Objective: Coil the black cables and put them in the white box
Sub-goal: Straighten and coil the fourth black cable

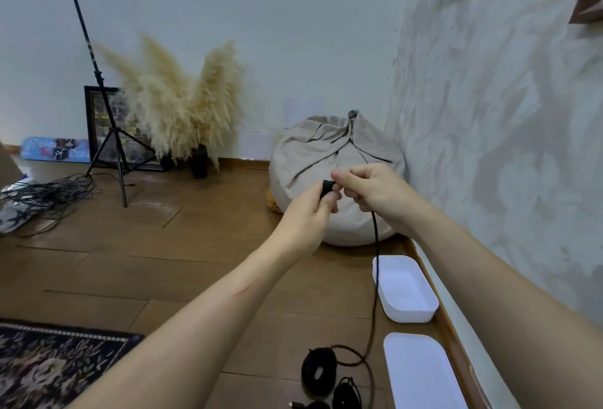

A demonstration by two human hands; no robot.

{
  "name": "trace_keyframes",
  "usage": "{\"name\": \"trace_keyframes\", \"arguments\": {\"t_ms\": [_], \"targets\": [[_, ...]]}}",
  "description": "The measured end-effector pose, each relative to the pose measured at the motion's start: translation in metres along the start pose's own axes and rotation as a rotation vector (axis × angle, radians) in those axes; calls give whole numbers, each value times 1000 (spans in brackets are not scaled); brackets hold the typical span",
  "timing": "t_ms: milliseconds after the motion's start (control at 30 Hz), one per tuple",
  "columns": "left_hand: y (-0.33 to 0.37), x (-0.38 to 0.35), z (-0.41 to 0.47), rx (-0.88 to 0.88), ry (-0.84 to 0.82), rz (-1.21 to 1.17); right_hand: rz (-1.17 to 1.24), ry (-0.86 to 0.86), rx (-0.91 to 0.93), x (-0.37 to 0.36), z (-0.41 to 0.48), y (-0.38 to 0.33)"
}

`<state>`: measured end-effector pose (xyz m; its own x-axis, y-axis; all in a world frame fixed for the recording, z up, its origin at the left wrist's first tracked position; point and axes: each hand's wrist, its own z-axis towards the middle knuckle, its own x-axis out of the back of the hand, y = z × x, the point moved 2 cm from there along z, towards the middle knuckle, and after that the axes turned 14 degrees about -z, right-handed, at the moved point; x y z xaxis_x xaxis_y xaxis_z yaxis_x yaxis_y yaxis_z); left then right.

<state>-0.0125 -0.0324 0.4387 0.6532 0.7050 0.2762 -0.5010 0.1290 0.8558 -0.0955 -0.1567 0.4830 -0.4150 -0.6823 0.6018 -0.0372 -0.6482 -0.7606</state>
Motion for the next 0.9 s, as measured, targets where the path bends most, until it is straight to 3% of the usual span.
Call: {"name": "trace_keyframes", "arguments": {"t_ms": [100,233,567,900], "targets": [[-2,5,0,1,29,20,-29,-58,23,5,-3,5],[-1,0,0,-6,27,-61,-182,102,103,4,-3,2],[3,-4,0,-1,69,-119,-75,268,84,6,3,1],[1,-3,2,10,66,-182,-99,260,93,8,1,-2]]}}
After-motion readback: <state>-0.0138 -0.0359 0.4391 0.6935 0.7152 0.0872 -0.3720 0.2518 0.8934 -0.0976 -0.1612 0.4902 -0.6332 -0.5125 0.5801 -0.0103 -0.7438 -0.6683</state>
